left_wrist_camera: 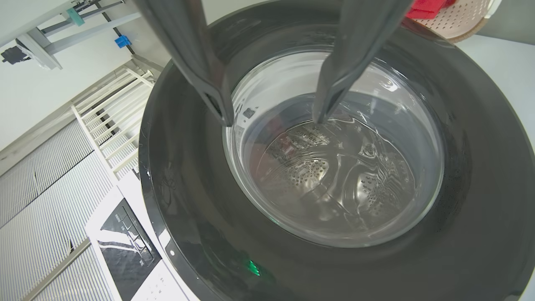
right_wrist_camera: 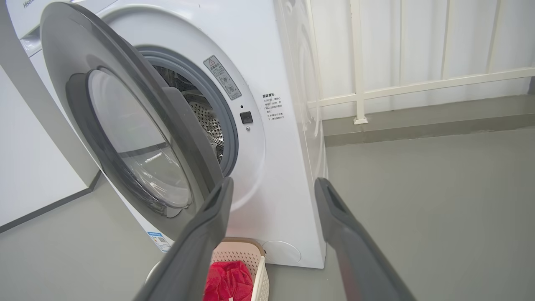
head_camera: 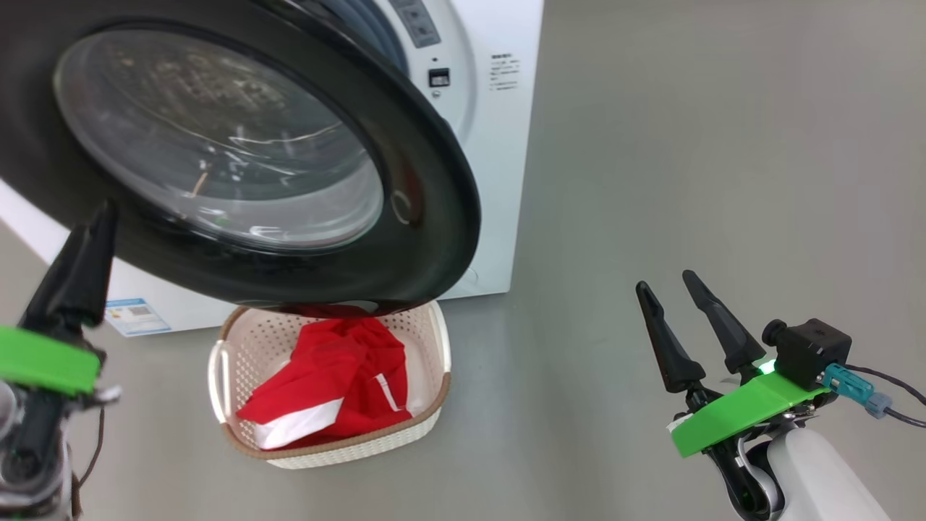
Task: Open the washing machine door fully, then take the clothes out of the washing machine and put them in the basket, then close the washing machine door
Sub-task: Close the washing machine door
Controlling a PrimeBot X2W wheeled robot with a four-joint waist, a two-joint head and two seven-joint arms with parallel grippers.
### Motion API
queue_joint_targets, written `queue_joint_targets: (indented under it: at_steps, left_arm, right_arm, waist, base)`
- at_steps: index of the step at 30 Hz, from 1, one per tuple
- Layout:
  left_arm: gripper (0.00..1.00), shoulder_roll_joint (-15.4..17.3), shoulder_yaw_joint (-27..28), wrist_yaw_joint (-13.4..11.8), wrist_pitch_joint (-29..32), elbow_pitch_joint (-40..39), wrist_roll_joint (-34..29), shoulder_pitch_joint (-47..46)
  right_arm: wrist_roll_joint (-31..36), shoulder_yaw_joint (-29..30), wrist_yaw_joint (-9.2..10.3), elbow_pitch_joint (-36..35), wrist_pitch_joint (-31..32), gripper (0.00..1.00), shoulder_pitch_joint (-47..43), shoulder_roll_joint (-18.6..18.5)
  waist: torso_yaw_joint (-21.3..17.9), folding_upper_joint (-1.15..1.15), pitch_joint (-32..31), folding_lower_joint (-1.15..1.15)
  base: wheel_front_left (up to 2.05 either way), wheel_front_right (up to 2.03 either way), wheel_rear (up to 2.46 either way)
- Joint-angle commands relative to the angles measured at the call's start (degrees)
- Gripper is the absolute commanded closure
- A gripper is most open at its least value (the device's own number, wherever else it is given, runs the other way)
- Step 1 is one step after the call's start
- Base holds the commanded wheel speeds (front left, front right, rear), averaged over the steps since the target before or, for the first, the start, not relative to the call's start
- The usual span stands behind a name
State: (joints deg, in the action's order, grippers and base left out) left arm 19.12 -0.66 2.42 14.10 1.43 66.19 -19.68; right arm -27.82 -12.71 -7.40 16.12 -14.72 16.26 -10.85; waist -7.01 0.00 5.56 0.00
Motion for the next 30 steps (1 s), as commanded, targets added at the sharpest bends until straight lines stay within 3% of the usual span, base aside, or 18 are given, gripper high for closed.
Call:
queue_joint_targets:
  at_steps: [1,14,30]
  left_arm:
    - [0.00,2.80,1.75,1.08,-1.38,-2.18,-1.72,0.05]
    - [0.00,1.71,-0.36,2.80,-14.52,-4.01,-13.79,11.08]
    - [0.00,0.13,0.64,2.81,-26.07,-2.96,-20.89,18.15]
  right_arm:
    - [-0.16,-1.11,-0.09,-1.34,-0.28,0.00,0.07,-0.22]
    - [-0.22,-0.21,-0.09,-1.81,-0.28,0.00,-0.47,-1.09]
    - [-0.04,0.70,-0.09,-2.51,-0.28,0.00,-1.26,-1.08]
  waist:
    - [0.99,0.00,-0.62,0.00]
    - [2.96,0.00,-1.28,0.00]
    - [3.13,0.00,-1.52,0.00]
  base:
    - [0.00,0.00,0.00]
    - [0.00,0.00,0.00]
    - [0.00,0.00,0.00]
